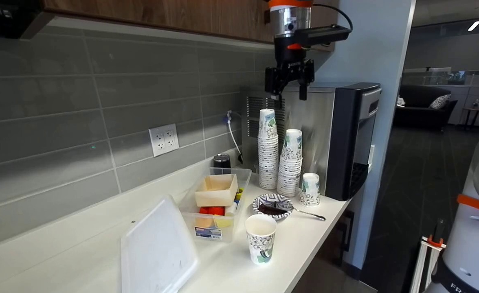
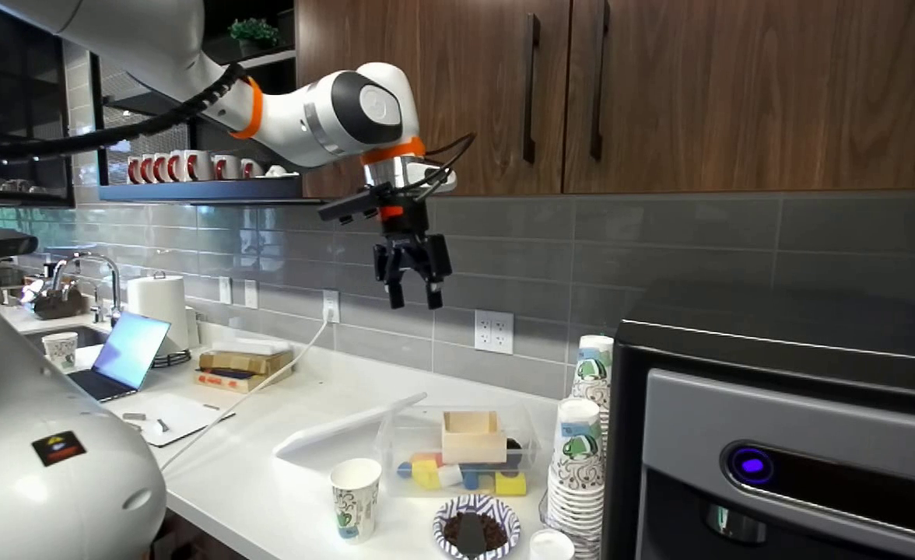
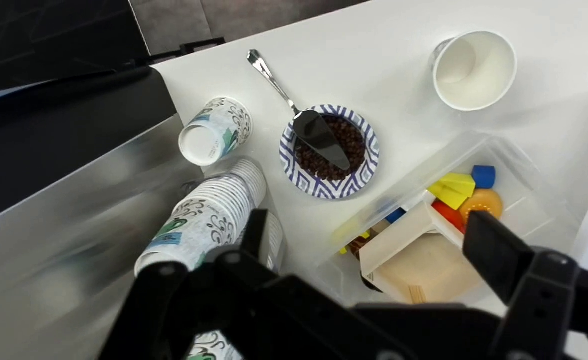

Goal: Take two cups off of the biggest stack and put them on the small stack on the right

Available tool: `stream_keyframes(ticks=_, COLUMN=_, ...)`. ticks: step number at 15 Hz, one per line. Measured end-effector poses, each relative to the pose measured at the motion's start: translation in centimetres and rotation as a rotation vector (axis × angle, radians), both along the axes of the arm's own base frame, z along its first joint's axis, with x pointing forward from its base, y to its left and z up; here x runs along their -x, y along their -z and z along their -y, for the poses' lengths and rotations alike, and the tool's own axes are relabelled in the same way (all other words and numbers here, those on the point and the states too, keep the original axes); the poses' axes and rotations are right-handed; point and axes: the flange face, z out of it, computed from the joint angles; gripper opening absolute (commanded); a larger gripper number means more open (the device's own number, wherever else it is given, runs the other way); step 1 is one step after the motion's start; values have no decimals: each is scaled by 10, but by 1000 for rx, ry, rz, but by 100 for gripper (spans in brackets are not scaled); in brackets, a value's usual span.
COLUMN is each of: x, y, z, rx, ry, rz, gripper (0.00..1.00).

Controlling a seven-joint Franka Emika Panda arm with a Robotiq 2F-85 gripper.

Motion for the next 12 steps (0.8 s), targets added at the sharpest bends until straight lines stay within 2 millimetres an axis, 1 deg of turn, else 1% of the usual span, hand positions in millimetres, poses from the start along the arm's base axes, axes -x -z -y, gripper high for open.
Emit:
stream_keyframes(ticks=3, x=5, y=-4, z=40, rx=-6, ry=25, rz=4, gripper=100)
stream_keyframes(ticks=7, x=5, y=-2, z=93, rx=-29, ry=25, rz=44, gripper=100)
stream_keyframes(ticks=10, x=-1, y=9, z=129, rx=-50, ry=7, rz=58, gripper=100)
stream_keyframes(ticks=12, x=-11, y=20, z=146, rx=-69, ry=-13, rz=58, gripper=100)
